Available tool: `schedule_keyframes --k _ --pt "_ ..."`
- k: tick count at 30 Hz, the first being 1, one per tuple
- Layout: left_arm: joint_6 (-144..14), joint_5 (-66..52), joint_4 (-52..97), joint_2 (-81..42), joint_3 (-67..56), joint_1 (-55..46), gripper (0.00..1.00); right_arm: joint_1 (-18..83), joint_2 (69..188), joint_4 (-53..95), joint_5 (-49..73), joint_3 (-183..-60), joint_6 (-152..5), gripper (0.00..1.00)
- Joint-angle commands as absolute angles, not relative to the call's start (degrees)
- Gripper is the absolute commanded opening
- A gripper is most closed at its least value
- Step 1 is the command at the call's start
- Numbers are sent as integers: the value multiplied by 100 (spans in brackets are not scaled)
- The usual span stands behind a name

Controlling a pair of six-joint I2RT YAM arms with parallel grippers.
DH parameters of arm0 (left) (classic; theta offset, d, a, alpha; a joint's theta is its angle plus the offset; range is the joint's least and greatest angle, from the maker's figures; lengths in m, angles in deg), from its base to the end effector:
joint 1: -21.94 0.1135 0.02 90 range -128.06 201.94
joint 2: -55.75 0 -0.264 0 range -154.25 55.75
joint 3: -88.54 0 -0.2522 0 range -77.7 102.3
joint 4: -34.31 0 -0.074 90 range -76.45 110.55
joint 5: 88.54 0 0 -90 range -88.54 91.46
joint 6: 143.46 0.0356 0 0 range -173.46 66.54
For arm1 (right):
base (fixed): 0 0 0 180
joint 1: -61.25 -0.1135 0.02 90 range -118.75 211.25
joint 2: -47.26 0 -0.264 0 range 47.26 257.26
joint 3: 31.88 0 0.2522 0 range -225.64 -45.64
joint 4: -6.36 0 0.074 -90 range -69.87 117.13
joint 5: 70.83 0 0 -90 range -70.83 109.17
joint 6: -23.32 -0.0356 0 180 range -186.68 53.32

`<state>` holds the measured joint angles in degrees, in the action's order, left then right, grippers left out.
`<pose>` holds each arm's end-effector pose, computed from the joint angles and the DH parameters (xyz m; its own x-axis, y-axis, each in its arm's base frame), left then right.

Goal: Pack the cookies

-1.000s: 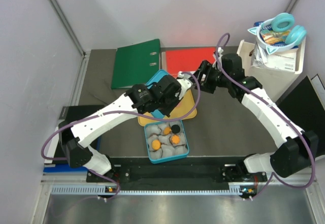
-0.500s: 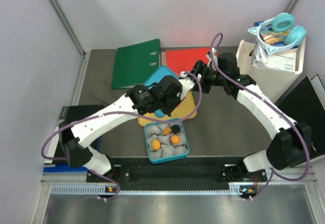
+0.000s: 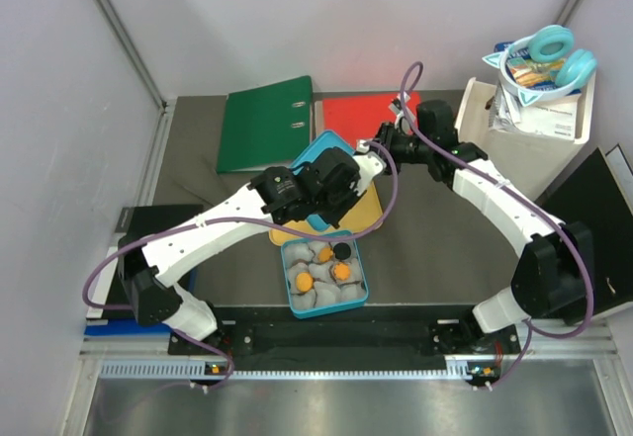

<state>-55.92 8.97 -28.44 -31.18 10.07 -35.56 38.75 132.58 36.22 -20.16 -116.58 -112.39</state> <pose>0.1774 -0.2698 0.3593 -0.4337 0.6016 -0.6707 0.7714 0.6326 0.0686 0.3038 0.1502 0.3224 -0.9003 0.2264 -0.3717 -0.2236 0.4920 0.8414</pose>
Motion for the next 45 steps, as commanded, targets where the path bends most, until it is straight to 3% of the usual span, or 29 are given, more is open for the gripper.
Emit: schedule_keyframes --k 1,6,9,10,12,22,29,37,39,45 --pt "-5706 1173 -2393 -3056 1239 -3581 0 3840 13181 3304 -2179 -11771 -11238 12" --pt "-6075 1938 -2550 -2959 1344 -3572 1 3857 12953 3629 -1925 -11842 -11089 4" --pt "-6242 2395 -2656 -2854 1380 -3563 13 3857 12751 3691 -1810 -11816 -11054 0" --pt "-6356 2518 -2673 -2827 1353 -3537 36 3857 12629 3717 -1775 -11798 -11054 0" --pt "-6558 2835 -2735 -2731 1318 -3475 51 3857 12523 3744 -1696 -11771 -11062 0" --pt "-8060 2529 -2806 -2160 721 -2221 78 3919 12030 4069 -1388 -11806 -10992 0" --pt "-8414 1826 -2095 -1579 106 -1700 78 3919 11740 4245 -1186 -11763 -10852 0" --pt "-8905 1870 -2059 -1667 0 -1446 80 3910 11433 4525 -966 -11789 -10352 0" --pt "-9229 1545 -1901 -1719 -35 -1148 91 3892 11336 4701 -598 -11789 -9895 0" --pt "-9960 972 -1732 -2105 191 -549 96 3550 10765 4800 1264 -11465 -8665 0"
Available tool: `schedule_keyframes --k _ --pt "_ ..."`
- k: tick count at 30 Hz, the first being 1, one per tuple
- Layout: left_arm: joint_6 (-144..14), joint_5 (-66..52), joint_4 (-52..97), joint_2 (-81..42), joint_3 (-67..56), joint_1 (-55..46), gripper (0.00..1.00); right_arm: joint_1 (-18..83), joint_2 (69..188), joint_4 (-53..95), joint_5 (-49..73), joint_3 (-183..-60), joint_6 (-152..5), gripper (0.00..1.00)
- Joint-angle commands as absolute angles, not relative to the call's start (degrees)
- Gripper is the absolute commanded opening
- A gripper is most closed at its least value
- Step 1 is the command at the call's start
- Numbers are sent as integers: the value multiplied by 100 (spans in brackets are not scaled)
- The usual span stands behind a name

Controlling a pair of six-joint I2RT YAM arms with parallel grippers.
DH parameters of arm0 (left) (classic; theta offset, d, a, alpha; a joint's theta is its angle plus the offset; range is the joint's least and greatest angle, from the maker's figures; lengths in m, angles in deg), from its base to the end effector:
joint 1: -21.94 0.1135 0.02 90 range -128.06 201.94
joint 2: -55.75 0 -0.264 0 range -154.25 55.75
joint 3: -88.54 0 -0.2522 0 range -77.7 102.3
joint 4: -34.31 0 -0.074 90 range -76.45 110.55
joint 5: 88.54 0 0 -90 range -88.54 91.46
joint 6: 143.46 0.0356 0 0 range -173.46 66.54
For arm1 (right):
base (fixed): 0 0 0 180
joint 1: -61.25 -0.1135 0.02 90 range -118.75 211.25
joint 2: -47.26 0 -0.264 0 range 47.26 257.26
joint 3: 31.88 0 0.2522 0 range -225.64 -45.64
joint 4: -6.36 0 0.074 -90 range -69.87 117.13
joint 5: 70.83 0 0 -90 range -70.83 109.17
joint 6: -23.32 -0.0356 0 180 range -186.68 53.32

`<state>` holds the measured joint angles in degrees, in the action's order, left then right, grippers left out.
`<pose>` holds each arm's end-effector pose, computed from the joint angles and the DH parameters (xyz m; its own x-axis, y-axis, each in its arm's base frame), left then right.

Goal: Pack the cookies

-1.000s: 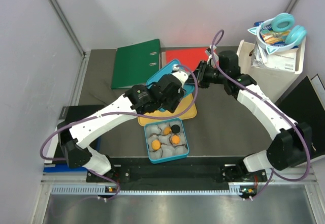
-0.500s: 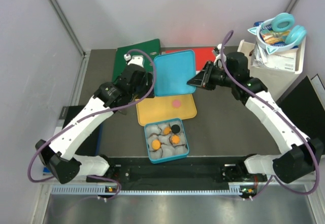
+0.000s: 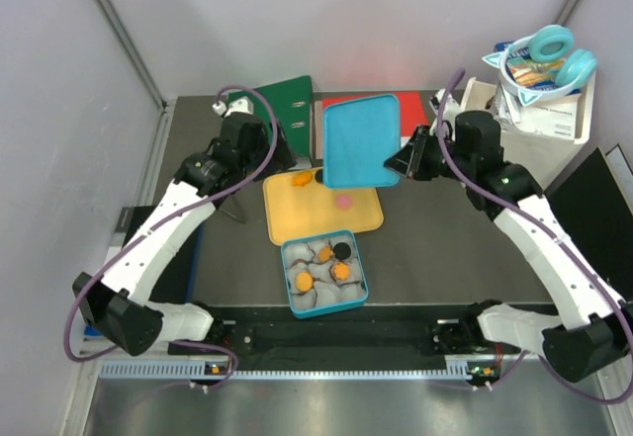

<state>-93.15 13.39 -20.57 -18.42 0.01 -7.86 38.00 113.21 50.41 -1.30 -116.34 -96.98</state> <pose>0.2423 -0.1303 0.3761 -0.6270 -0.3610 -0.6904 -0.0732 0.9095 -0.4091 0.2233 0.1095 0.3884 -0.6749 0.2245 -0.7030 -0.3698 0.7215 0.5854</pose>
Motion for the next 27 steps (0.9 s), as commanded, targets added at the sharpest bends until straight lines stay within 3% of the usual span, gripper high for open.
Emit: schedule_keyframes --k 1,5,10,14,19,27 --pt "-10004 1007 -1881 -2176 263 -514 96 3410 10669 4668 1649 -11229 -8489 0" --pt "-10233 701 -1962 -2352 316 -198 96 2742 10518 3948 4298 -10806 -7139 0" --pt "-10251 420 -1593 -2396 307 -56 97 2181 10580 831 5606 -9253 -4862 0" --pt "-10356 -230 -1373 -2598 290 32 99 1450 10886 -1445 6625 -8714 -1923 0" --pt "-10277 -820 -1241 -2765 290 111 99 677 11537 -4321 6927 -8028 1098 0" --pt "-10242 -1277 -794 -2406 27 137 99 -106 12257 -5150 7023 -7887 2209 0"
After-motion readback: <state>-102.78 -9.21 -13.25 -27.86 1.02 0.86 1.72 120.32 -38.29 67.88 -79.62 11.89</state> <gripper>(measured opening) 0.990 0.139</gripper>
